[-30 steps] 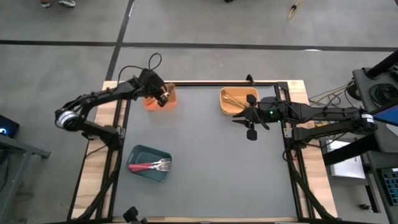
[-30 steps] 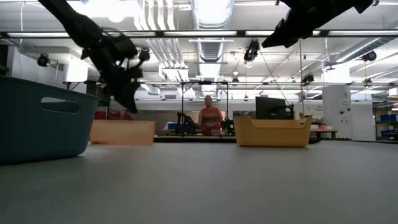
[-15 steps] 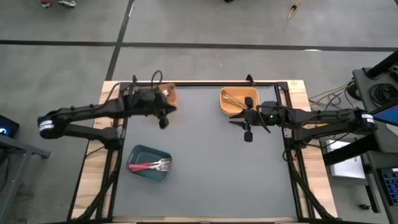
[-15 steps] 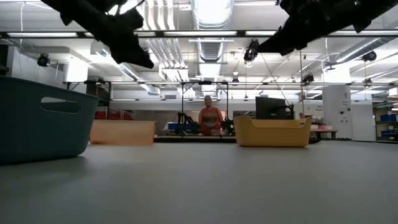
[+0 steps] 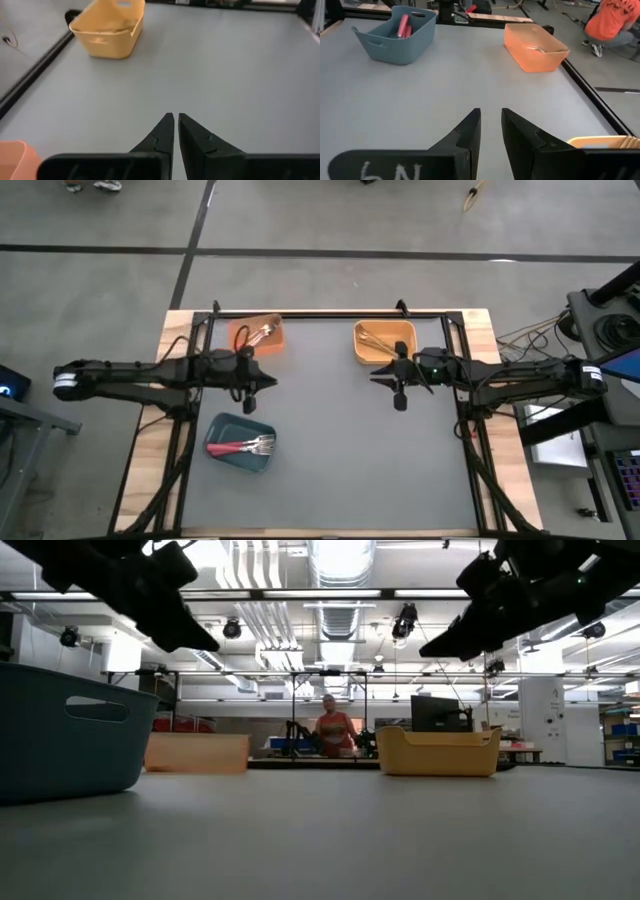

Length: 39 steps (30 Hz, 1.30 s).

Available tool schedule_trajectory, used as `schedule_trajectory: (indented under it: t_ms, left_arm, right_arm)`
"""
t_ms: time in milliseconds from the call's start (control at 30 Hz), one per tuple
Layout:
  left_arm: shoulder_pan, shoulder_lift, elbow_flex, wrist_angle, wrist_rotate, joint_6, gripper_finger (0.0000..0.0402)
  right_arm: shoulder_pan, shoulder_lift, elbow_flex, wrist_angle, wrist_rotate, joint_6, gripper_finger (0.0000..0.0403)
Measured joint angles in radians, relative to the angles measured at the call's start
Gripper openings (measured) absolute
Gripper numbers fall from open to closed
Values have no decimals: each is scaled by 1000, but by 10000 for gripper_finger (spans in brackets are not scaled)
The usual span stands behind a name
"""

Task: Sort silverware by color (type)
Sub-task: Return to Home Position

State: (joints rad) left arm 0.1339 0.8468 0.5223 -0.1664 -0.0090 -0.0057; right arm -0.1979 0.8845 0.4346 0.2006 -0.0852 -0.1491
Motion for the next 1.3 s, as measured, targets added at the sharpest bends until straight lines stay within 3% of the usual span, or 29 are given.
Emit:
schedule_trajectory:
  t_ms: [333, 633, 1300]
  left_arm:
    - [5, -241, -104, 3, 35, -5, 0]
    - [6, -436, -197, 4, 55, -8, 0]
    - [6, -736, -366, 25, 44, -125, 0]
  right_arm:
    - [-93, 0, -1, 0, -106, 1, 68]
    - [-104, -34, -27, 1, -107, 28, 68]
    - [-104, -552, -343, -11, -105, 44, 68]
